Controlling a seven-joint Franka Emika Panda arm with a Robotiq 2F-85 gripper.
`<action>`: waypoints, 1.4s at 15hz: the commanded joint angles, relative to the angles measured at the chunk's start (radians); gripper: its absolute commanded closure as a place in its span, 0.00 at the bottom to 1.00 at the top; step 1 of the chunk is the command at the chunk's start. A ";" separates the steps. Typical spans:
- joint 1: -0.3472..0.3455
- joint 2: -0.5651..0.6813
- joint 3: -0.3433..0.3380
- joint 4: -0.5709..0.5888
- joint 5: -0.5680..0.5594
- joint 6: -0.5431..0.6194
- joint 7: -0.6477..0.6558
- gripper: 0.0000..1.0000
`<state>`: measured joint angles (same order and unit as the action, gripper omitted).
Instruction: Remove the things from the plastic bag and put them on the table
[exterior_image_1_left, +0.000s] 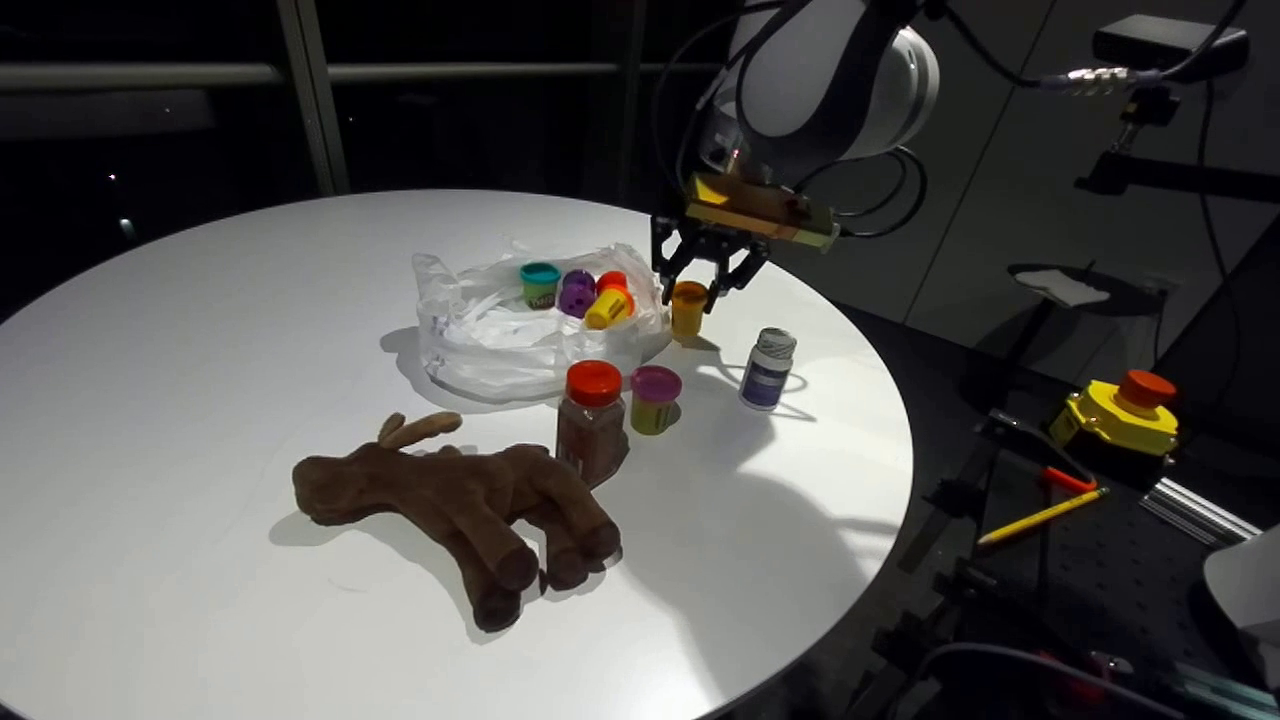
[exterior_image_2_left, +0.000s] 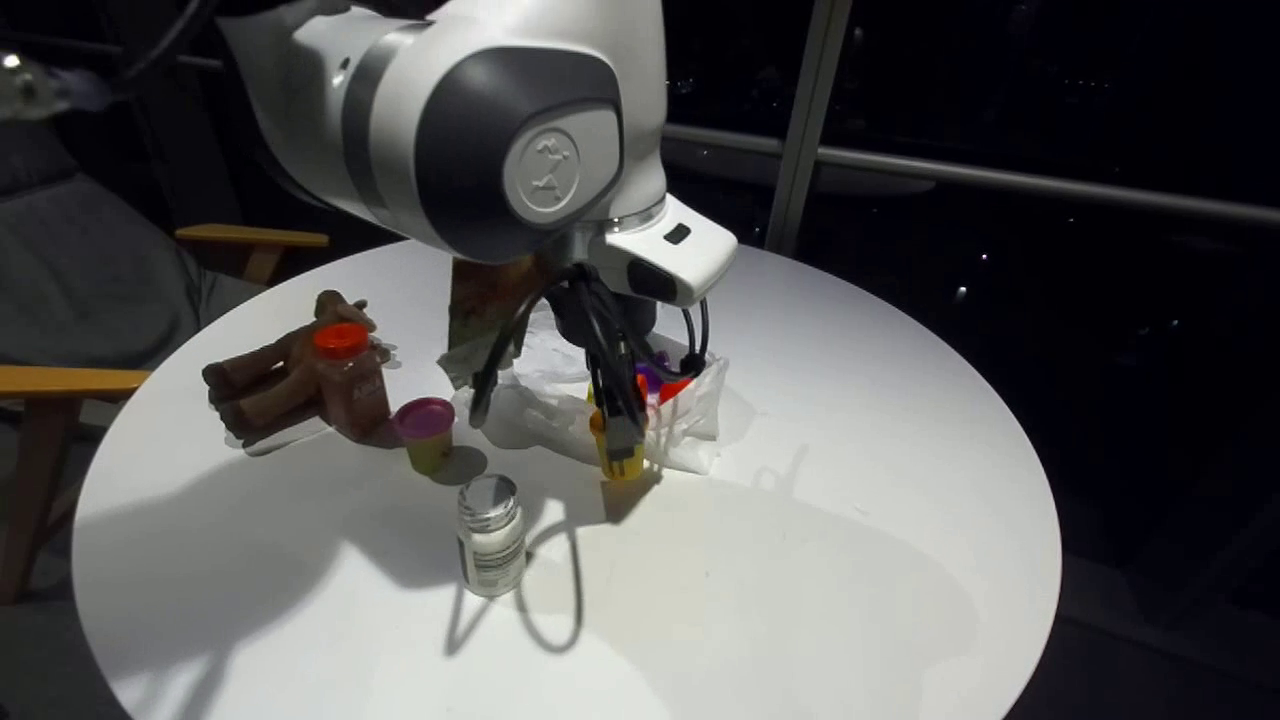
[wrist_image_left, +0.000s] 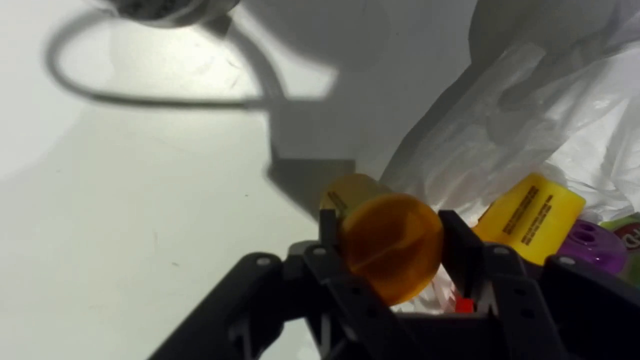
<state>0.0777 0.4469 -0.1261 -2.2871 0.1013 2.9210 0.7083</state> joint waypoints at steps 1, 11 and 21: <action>-0.015 0.028 -0.007 0.047 0.014 -0.035 -0.092 0.77; 0.206 -0.094 -0.206 0.048 -0.183 -0.191 -0.061 0.00; 0.156 0.087 0.037 0.472 -0.285 -0.393 -0.298 0.00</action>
<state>0.2722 0.4296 -0.1452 -1.9491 -0.1965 2.5531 0.5063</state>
